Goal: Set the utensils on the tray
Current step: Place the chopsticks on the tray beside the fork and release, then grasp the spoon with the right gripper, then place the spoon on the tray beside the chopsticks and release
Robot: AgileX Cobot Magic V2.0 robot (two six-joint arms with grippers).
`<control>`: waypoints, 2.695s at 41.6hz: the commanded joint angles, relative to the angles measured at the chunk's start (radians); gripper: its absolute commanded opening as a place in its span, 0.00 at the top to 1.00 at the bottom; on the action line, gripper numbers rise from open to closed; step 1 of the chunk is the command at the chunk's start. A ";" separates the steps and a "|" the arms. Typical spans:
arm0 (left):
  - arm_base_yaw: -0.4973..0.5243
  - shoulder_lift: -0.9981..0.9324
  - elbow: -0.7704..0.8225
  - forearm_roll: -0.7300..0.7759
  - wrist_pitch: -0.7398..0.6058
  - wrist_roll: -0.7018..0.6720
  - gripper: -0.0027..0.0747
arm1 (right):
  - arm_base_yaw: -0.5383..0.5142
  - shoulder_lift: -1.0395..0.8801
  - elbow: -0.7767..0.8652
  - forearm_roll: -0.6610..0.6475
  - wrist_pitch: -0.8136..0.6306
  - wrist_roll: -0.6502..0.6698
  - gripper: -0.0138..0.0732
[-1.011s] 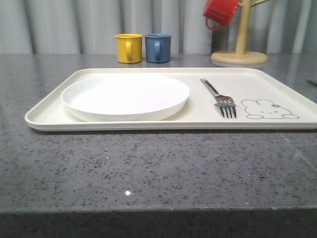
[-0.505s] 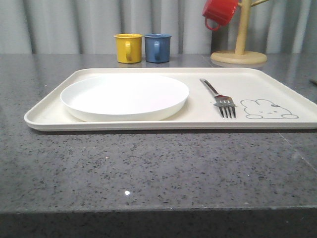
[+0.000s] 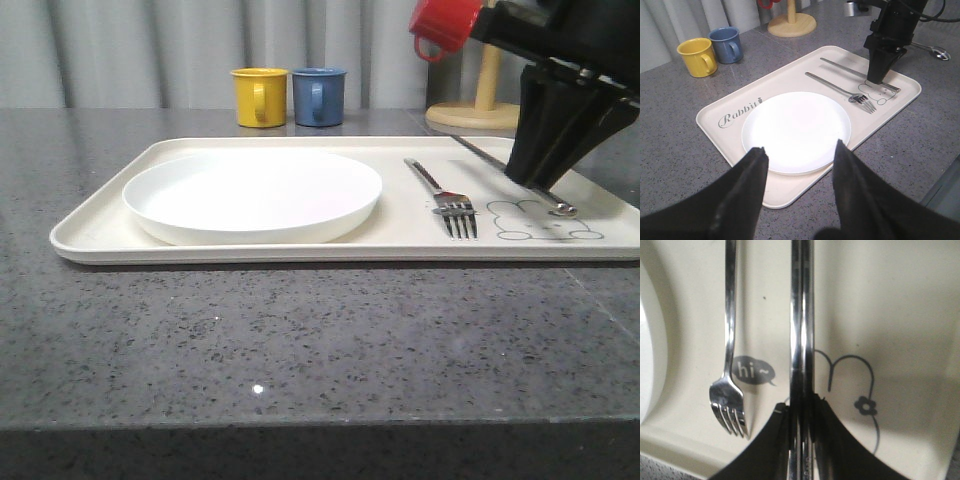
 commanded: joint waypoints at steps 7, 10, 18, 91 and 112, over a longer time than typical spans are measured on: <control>-0.007 0.004 -0.025 0.006 -0.079 -0.010 0.56 | 0.007 -0.001 -0.031 0.036 -0.039 0.055 0.63; -0.007 0.004 -0.025 0.006 -0.079 -0.010 0.56 | 0.007 0.009 -0.031 0.037 -0.040 0.056 0.61; -0.007 0.004 -0.025 0.006 -0.079 -0.010 0.56 | 0.010 -0.012 -0.032 0.037 -0.053 0.055 0.47; -0.007 0.004 -0.025 0.006 -0.079 -0.010 0.56 | -0.308 -0.074 -0.094 -0.216 0.015 -0.156 0.85; -0.007 0.004 -0.025 0.006 -0.079 -0.010 0.56 | -0.016 0.001 -0.132 -0.142 -0.049 0.093 0.84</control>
